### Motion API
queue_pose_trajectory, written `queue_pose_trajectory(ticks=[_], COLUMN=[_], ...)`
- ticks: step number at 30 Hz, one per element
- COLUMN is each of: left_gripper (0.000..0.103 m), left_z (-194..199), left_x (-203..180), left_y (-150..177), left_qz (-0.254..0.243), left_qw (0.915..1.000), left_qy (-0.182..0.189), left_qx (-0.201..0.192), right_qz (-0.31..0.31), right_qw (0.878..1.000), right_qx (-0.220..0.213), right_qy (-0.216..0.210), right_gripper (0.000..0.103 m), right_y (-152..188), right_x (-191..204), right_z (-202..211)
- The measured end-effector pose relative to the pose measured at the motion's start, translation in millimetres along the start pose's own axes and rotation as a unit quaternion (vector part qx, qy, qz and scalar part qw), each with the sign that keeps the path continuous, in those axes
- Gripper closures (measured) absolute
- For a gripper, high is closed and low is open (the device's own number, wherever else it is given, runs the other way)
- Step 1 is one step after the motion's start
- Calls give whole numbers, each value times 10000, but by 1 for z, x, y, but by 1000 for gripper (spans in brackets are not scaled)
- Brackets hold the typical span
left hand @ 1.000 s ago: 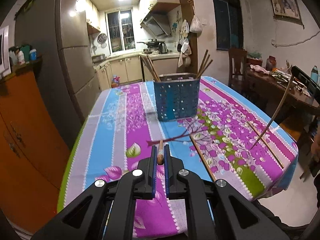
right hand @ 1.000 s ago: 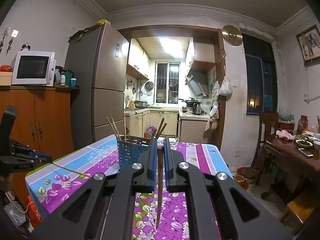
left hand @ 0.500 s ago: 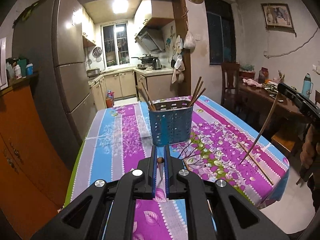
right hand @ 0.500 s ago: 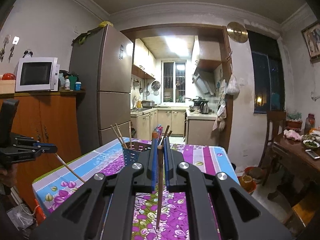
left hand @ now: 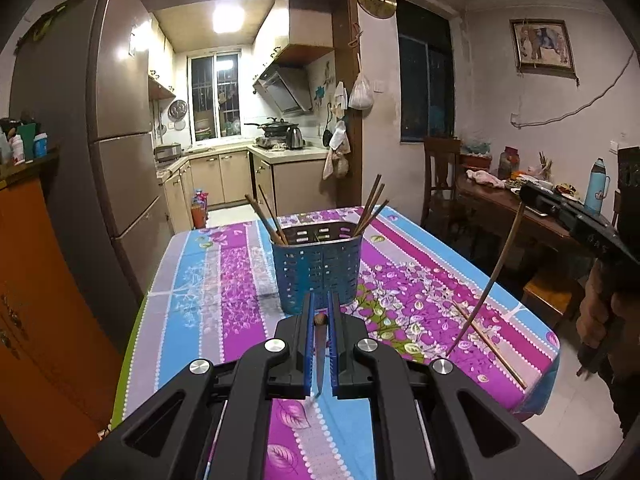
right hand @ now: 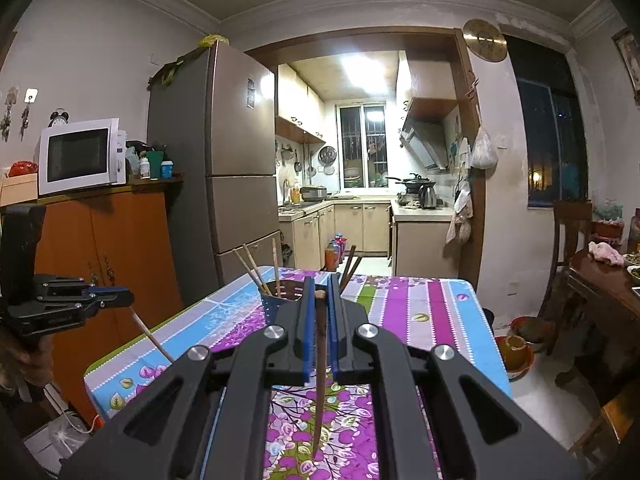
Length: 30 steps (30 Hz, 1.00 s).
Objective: Organize utensils
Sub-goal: 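Carry the left tool's chopstick to the holder while the right tool carries its chopstick there, then lower both tools' chopsticks into the blue holder and open both tools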
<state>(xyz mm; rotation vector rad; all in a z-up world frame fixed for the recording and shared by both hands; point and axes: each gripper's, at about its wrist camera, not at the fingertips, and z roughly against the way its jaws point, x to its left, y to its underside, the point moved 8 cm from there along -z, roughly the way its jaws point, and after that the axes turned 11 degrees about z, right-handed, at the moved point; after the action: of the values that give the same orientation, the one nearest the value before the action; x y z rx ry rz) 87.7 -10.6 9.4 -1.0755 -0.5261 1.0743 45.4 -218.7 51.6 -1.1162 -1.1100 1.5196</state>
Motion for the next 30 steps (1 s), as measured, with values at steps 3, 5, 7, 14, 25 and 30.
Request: queue_pose_trajectory(ticks=[3, 5, 7, 14, 25, 30], left_gripper=[95, 95, 95, 95, 95, 95], left_z=[1, 2, 3, 6, 7, 6], left_x=[0, 1, 0, -5, -20, -32], left_y=[-8, -12, -15, -25, -47, -74], left_qz=[5, -22, -36, -135, -221, -281], left_qw=[10000, 9999, 9998, 9993, 9976, 9951], left_qy=[48, 35, 59, 118, 254, 337], left_qx=[-67, -131, -182, -336, -599, -883], right_qz=[8, -14, -26, -43, -89, -39], right_qw=[10000, 10000, 9999, 9999, 9997, 9992], right_qx=[-24, -54, -75, -81, -139, -342], right_qy=[-44, -68, -90, -118, -206, -202], right_gripper=[98, 98, 98, 98, 98, 98], right_y=[-2, -4, -5, -7, -26, -50], right_x=[4, 4, 5, 5, 2, 3], right_z=[-3, -4, -3, -4, -17, -26])
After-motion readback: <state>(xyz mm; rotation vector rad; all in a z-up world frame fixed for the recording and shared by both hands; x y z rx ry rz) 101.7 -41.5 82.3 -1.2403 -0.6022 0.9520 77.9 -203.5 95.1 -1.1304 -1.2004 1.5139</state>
